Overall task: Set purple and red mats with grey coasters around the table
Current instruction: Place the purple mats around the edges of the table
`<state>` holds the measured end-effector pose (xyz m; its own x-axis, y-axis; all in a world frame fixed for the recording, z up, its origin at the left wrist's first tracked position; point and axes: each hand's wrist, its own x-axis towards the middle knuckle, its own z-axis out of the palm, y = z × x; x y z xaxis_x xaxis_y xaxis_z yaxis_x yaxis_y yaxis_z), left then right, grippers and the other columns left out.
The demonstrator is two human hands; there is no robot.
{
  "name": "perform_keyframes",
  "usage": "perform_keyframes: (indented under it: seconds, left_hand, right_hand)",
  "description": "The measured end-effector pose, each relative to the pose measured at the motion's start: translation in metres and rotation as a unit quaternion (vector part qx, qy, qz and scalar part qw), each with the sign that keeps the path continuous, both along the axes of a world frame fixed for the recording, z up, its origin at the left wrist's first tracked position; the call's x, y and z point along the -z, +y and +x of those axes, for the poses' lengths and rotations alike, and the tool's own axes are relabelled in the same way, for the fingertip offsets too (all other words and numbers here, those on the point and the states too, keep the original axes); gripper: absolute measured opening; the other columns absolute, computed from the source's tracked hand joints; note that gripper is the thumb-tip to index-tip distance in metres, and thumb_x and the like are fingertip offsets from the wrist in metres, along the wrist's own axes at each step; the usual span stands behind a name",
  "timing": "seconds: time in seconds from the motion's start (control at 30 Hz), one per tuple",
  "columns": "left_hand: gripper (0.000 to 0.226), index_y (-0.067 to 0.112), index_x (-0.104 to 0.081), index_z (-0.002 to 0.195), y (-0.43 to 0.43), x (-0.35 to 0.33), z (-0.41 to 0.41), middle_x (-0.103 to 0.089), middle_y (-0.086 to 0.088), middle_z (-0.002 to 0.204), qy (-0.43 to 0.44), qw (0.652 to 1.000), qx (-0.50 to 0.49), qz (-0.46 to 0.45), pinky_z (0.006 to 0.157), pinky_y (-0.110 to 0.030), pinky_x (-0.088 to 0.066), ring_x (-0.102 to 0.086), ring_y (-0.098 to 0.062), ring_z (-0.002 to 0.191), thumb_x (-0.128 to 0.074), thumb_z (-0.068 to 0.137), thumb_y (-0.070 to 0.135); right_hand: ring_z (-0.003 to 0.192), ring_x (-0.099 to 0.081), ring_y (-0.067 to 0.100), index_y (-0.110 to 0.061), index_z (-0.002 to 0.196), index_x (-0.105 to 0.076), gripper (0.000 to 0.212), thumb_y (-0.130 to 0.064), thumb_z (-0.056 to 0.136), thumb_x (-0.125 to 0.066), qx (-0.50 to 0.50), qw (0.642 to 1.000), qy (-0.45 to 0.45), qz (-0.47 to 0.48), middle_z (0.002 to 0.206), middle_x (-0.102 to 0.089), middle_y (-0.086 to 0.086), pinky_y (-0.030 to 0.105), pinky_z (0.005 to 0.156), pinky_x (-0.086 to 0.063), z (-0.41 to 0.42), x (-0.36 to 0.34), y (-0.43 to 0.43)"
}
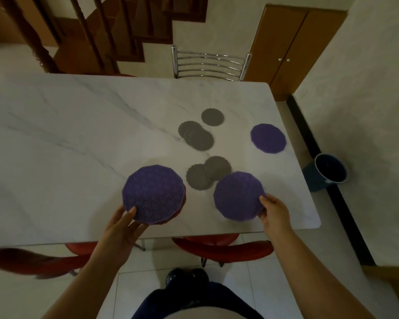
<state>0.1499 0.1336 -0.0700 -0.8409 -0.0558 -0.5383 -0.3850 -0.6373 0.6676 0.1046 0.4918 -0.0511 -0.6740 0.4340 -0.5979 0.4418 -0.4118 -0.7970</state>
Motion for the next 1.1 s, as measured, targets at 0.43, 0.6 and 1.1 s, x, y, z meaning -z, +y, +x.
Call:
perform_keyframes:
  seconds: [0.43,0.6,1.1]
  left_hand:
    - [0.031,0.018,-0.064,0.111,0.019,0.003,0.010,-0.073,-0.005,0.109,-0.008,1.000,0.010,-0.002,0.070,-0.033,-0.061,-0.072,-0.026,0.092,-0.058,0.081,0.015]
    - [0.028,0.019,-0.066,0.109,0.020,0.004,0.010,-0.073,-0.006,0.111,-0.008,1.000,0.015,-0.003,0.072,-0.034,-0.060,-0.071,-0.027,0.096,-0.058,0.083,0.014]
    - [0.033,0.017,-0.061,0.118,0.028,0.003,0.009,-0.071,-0.006,0.115,-0.006,1.000,0.014,-0.016,0.073,-0.033,-0.060,-0.070,-0.027,0.098,-0.056,0.086,0.014]
  right_hand:
    - [0.100,-0.063,0.036,0.002,0.106,-0.067,0.029,-0.017,0.084,-0.065,-0.143,0.933,-0.173,0.282,0.110,-0.068,0.023,0.044,0.088,-0.050,-0.004,0.062,0.001]
    - [0.101,-0.062,0.035,-0.001,0.107,-0.066,0.030,-0.019,0.083,-0.067,-0.167,0.918,-0.172,0.317,0.110,-0.067,0.020,0.038,0.084,-0.047,-0.012,0.060,0.002]
    - [0.096,-0.063,0.030,-0.005,0.103,-0.067,0.023,-0.011,0.083,-0.056,-0.231,0.898,-0.156,0.341,0.104,-0.069,0.015,0.029,0.075,-0.044,-0.012,0.055,0.003]
